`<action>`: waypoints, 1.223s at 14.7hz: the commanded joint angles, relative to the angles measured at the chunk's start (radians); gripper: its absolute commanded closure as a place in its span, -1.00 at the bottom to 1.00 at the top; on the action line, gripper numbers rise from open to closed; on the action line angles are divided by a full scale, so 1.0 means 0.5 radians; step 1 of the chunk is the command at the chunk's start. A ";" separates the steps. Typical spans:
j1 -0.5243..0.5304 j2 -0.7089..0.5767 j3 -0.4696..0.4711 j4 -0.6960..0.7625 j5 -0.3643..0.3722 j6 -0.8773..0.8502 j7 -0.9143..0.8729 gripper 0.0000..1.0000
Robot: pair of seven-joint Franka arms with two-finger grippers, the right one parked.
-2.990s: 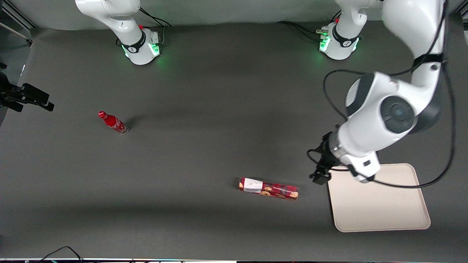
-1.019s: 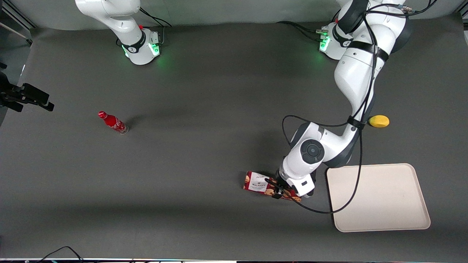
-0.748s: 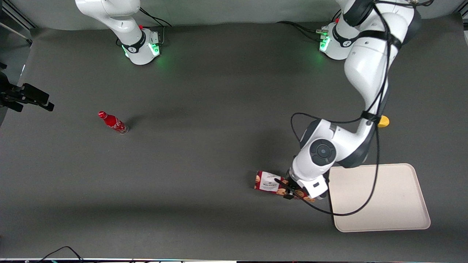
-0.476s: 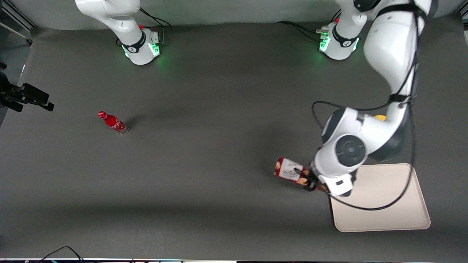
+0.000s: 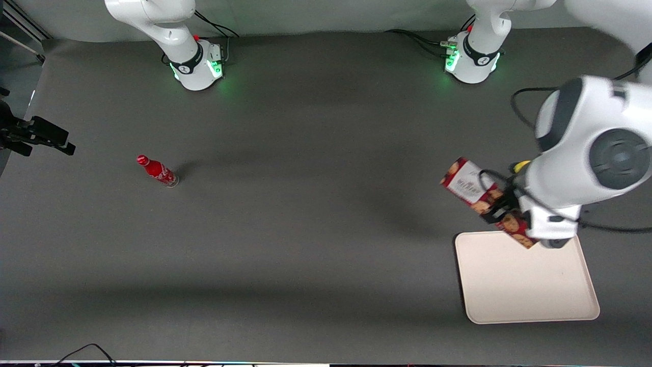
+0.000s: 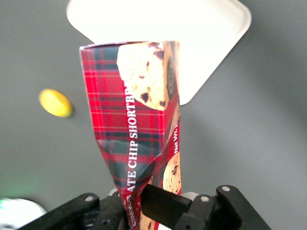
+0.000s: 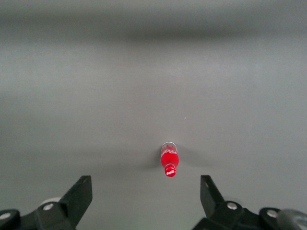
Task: Place red cookie box on tray
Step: 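Lift the held cookie box upright and carry it toward the tray, then lower the held cookie box onto the white tray's corner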
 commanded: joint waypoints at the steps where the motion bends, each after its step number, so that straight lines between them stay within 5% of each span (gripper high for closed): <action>1: -0.007 -0.036 0.398 0.236 -0.066 -0.328 0.973 1.00; 4: -0.007 -0.021 0.718 0.255 -0.066 -0.307 1.627 1.00; 7: 0.005 0.163 0.841 0.234 -0.069 -0.151 2.018 1.00; 18: 0.204 0.801 0.878 0.077 -0.127 0.944 2.218 1.00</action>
